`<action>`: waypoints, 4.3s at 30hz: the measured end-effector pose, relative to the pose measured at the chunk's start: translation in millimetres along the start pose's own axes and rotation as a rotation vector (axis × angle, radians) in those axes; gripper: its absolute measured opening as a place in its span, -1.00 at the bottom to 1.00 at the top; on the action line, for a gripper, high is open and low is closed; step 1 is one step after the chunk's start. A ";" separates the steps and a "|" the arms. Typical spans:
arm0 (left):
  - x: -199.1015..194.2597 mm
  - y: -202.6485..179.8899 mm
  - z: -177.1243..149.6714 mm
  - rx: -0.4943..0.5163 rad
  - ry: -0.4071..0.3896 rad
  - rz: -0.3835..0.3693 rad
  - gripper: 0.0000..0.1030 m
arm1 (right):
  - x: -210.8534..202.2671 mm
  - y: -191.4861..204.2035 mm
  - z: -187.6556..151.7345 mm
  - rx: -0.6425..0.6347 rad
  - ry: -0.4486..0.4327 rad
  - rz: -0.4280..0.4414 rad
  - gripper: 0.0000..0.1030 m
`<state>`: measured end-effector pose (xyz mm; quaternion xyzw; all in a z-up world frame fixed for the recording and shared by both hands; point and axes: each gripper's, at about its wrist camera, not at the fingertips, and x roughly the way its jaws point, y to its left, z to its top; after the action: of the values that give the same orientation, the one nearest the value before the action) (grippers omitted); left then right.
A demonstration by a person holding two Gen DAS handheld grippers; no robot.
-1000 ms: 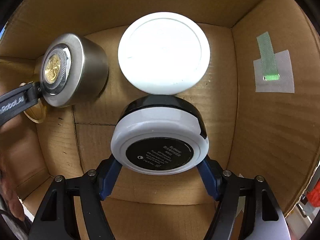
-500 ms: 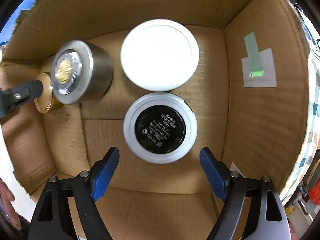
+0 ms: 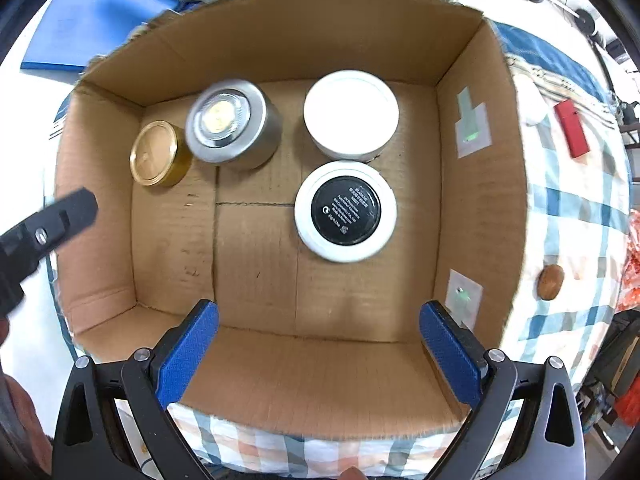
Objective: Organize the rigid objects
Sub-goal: 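Open both tools to release the items in the box and withdraw, then grasp the brown walnut with the right tool while the left tool grasps the white cup, then carry the walnut and white cup into the box with both tools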
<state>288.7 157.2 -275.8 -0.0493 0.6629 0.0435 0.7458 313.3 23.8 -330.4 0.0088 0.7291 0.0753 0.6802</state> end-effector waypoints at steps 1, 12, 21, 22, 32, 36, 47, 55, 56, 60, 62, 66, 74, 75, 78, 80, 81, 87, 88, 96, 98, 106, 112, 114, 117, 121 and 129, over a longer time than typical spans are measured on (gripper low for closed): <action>-4.4 -0.4 -5.1 0.001 -0.006 -0.008 0.92 | -5.0 0.5 -6.2 -0.002 -0.010 0.000 0.98; -48.7 -0.3 -40.4 0.028 -0.074 -0.020 0.92 | -55.2 -1.5 -61.8 -0.031 -0.113 0.008 0.98; -89.2 -9.0 -64.8 0.017 -0.134 -0.041 0.92 | -94.7 -2.5 -93.8 -0.074 -0.176 0.059 0.98; -92.8 -11.2 -66.6 0.017 -0.140 -0.040 0.92 | -98.0 -3.7 -96.2 -0.076 -0.182 0.068 0.98; -119.1 -68.9 -71.7 0.070 -0.187 -0.048 0.92 | -124.1 -60.8 -105.1 -0.030 -0.234 0.111 0.98; -117.2 -114.3 -67.8 0.118 -0.202 -0.056 0.92 | -132.1 -115.1 -103.7 0.041 -0.257 0.084 0.98; -28.8 -245.1 -35.7 0.215 -0.111 -0.045 0.92 | -79.5 -283.2 -73.4 0.319 -0.178 0.017 0.98; 39.7 -274.3 -30.3 0.237 -0.016 0.054 0.92 | 25.1 -319.2 -51.4 0.365 -0.011 0.117 0.49; 44.1 -275.2 -30.3 0.240 -0.010 0.061 0.92 | 33.4 -319.5 -50.0 0.364 -0.004 0.120 0.46; 59.1 -274.4 -29.5 0.237 0.014 0.091 0.92 | 61.1 -317.9 -43.4 0.362 0.014 0.131 0.20; 63.4 -274.7 -28.4 0.235 0.021 0.103 0.92 | 72.4 -316.5 -41.7 0.358 0.036 0.135 -0.07; 62.2 -276.5 -27.8 0.233 0.021 0.112 0.92 | 74.4 -316.2 -46.4 0.330 0.025 0.113 -0.35; 37.1 -313.8 -40.8 0.253 0.012 0.006 0.92 | 34.2 -358.6 -87.0 0.323 -0.037 0.049 -0.35; 38.8 -322.3 -44.2 0.267 0.022 -0.006 0.92 | 30.2 -366.7 -94.1 0.329 -0.040 0.042 -0.35; 57.0 -344.3 -61.0 0.315 0.063 -0.008 0.92 | 22.8 -391.2 -114.6 0.339 -0.046 0.009 -0.35; 75.8 -354.1 -70.4 0.337 0.102 -0.007 0.92 | 25.0 -402.7 -125.0 0.346 -0.038 -0.012 -0.35; 83.3 -356.2 -73.1 0.340 0.121 -0.006 0.92 | 27.7 -407.7 -128.9 0.353 -0.033 -0.012 -0.35; 129.7 -362.8 -82.7 0.353 0.198 0.040 0.92 | 48.6 -420.0 -144.7 0.390 -0.015 0.006 -0.35; 137.7 -362.9 -83.1 0.350 0.215 0.052 0.92 | 50.3 -421.9 -140.2 0.393 -0.015 0.011 -0.35; 167.6 -361.9 -90.1 0.359 0.263 0.080 -0.02 | 59.3 -420.4 -138.6 0.399 -0.025 0.031 -0.34; 164.8 -365.4 -91.9 0.367 0.255 0.069 -0.38 | 58.5 -417.0 -136.6 0.397 -0.029 0.036 -0.34; 155.2 -365.3 -98.4 0.369 0.224 0.054 -0.44 | 49.7 -406.1 -131.8 0.374 -0.053 0.035 -0.34; 126.7 -361.5 -102.4 0.366 0.180 0.005 -0.44 | 35.6 -398.9 -132.4 0.360 -0.075 0.030 -0.34; 112.4 -362.3 -101.3 0.370 0.159 -0.016 -0.44 | 27.8 -393.3 -133.0 0.350 -0.084 0.024 -0.34; 85.8 -361.7 -102.2 0.372 0.118 -0.060 -0.44 | 8.3 -379.0 -134.1 0.332 -0.102 0.025 -0.35; 37.1 -349.5 -98.4 0.362 0.037 -0.126 -0.44 | -22.0 -362.4 -134.2 0.283 -0.148 0.030 -0.35; -43.5 -275.4 -73.0 0.283 -0.111 -0.187 -0.44 | -86.6 -281.5 -125.7 0.140 -0.249 0.084 -0.35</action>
<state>247.6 -125.4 -236.8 -0.0029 0.6128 -0.1171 0.7815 220.1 -276.7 -270.9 0.0961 0.6416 0.0509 0.7593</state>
